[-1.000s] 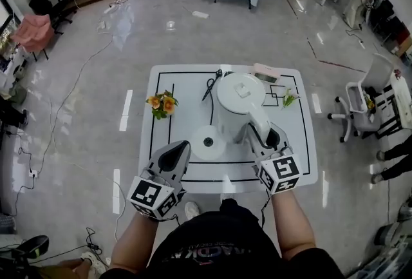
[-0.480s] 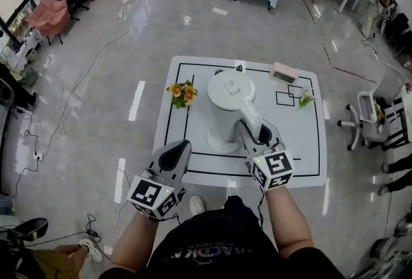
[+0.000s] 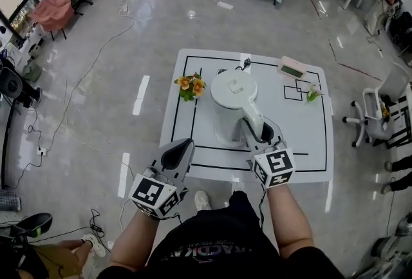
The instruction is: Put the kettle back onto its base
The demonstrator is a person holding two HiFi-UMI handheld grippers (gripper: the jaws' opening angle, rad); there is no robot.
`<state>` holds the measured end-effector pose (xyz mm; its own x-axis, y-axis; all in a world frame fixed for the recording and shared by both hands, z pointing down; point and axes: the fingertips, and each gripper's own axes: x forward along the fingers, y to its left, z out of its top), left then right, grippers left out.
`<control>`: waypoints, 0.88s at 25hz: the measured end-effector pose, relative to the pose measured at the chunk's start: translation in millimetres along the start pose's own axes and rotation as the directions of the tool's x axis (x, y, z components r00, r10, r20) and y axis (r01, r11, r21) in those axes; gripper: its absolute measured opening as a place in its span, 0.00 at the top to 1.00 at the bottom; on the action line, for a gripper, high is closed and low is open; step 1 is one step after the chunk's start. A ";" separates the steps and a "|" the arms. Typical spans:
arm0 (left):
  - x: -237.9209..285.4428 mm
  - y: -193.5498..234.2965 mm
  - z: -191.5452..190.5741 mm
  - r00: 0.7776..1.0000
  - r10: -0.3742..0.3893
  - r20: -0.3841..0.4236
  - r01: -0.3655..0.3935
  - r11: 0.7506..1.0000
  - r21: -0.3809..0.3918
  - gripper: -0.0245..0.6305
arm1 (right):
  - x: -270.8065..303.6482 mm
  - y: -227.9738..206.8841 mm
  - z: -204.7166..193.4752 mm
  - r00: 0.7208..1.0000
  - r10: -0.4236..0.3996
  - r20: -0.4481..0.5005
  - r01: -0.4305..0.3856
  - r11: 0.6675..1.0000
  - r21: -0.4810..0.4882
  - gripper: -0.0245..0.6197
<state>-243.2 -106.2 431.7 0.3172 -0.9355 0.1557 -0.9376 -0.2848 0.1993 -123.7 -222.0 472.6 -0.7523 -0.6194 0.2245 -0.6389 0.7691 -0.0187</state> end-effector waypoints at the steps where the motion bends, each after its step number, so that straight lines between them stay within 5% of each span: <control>1: -0.9 0.6 -0.5 1.000 -0.002 -0.003 0.002 1.000 0.001 0.96 | 0.3 1.3 -1.2 1.000 0.000 0.001 0.000 1.000 0.002 0.79; 22: -1.7 -5.0 -23.1 0.997 -0.058 -0.044 0.058 0.998 -0.014 0.96 | -33.7 20.4 -20.6 0.993 -0.036 0.112 0.039 0.999 -0.023 0.79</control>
<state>-235.8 -98.4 452.8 0.3771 -0.9073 0.1859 -0.9158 -0.3353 0.2211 -108.1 -182.2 484.7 -0.7419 -0.6606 0.1145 -0.6639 0.7478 0.0126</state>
